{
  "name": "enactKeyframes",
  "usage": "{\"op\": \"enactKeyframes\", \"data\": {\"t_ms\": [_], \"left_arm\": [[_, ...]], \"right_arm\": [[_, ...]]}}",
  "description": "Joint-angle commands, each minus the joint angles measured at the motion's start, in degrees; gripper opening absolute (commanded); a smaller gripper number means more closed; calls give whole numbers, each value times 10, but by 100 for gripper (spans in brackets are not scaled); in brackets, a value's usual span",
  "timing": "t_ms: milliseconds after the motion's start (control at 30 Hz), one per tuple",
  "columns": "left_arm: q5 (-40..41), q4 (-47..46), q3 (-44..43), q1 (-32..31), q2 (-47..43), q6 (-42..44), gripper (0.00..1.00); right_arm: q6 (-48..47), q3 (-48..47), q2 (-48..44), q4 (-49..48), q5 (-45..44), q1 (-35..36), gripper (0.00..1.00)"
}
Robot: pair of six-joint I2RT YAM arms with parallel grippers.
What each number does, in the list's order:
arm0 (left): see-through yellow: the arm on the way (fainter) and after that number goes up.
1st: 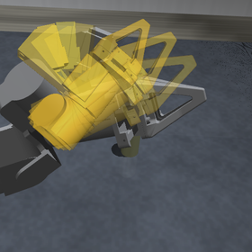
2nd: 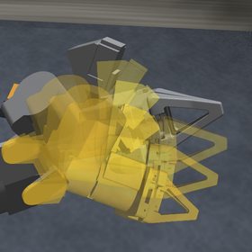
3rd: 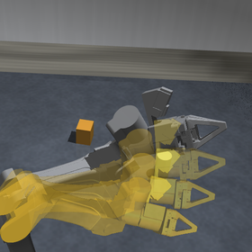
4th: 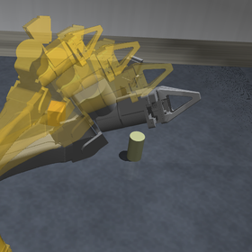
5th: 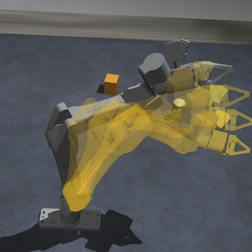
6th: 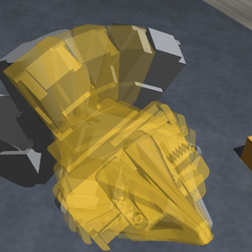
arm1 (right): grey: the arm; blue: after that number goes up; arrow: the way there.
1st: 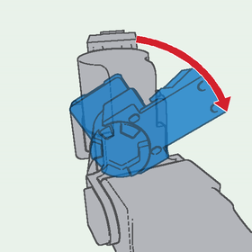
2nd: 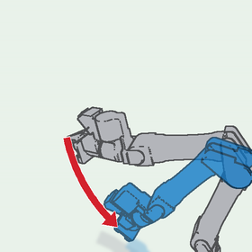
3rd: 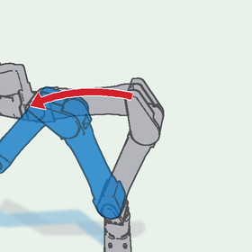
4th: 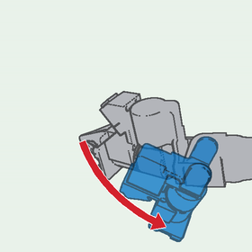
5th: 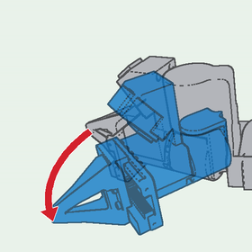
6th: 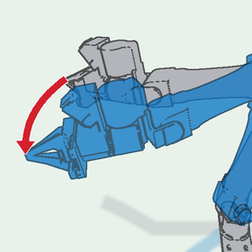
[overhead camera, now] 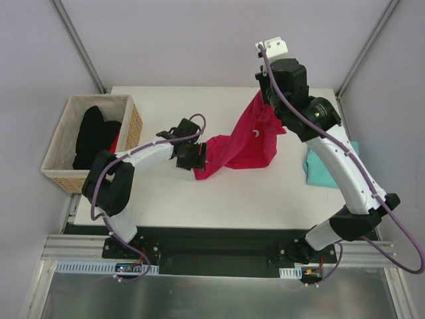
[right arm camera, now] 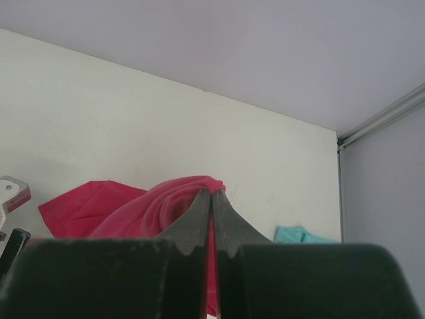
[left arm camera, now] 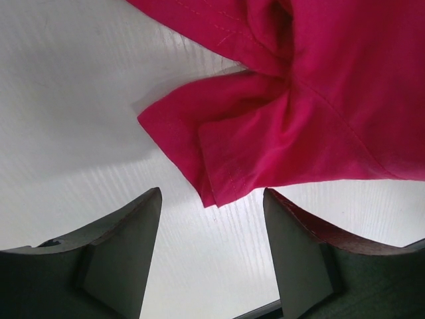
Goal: Fold and stack the t-shirts
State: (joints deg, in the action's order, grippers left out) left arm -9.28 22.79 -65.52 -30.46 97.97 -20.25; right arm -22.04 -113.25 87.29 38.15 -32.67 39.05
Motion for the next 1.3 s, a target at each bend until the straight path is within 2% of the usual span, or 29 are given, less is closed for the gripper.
{"op": "enactKeyframes", "data": {"t_ms": [0,100,333,433,500,533,567,900,1267], "left_arm": [[-20,-17,6,-14,15,-13,62],[-27,-22,4,-18,25,-15,60],[-39,-27,-2,-24,44,-18,47],[-38,-27,-5,-25,42,-15,38],[-36,-28,-8,-25,41,-15,12],[-35,-27,-8,-24,38,-15,2],[-32,-27,-8,-25,36,-15,0],[-8,-22,-9,-24,-5,-11,0],[85,6,-56,-20,-75,7,0]], "right_arm": [[-5,-31,-20,-23,-4,2,1],[-3,-26,-23,-22,-2,3,1],[-9,-26,-26,-22,-5,2,1],[-10,-25,-26,-23,-5,2,1],[-10,-23,-25,-25,-4,2,1],[-10,-22,-25,-25,-3,2,1],[-8,-23,-24,-26,-3,3,1],[-2,-7,-20,-37,-2,2,1],[-1,22,-33,-56,-13,2,1]]}}
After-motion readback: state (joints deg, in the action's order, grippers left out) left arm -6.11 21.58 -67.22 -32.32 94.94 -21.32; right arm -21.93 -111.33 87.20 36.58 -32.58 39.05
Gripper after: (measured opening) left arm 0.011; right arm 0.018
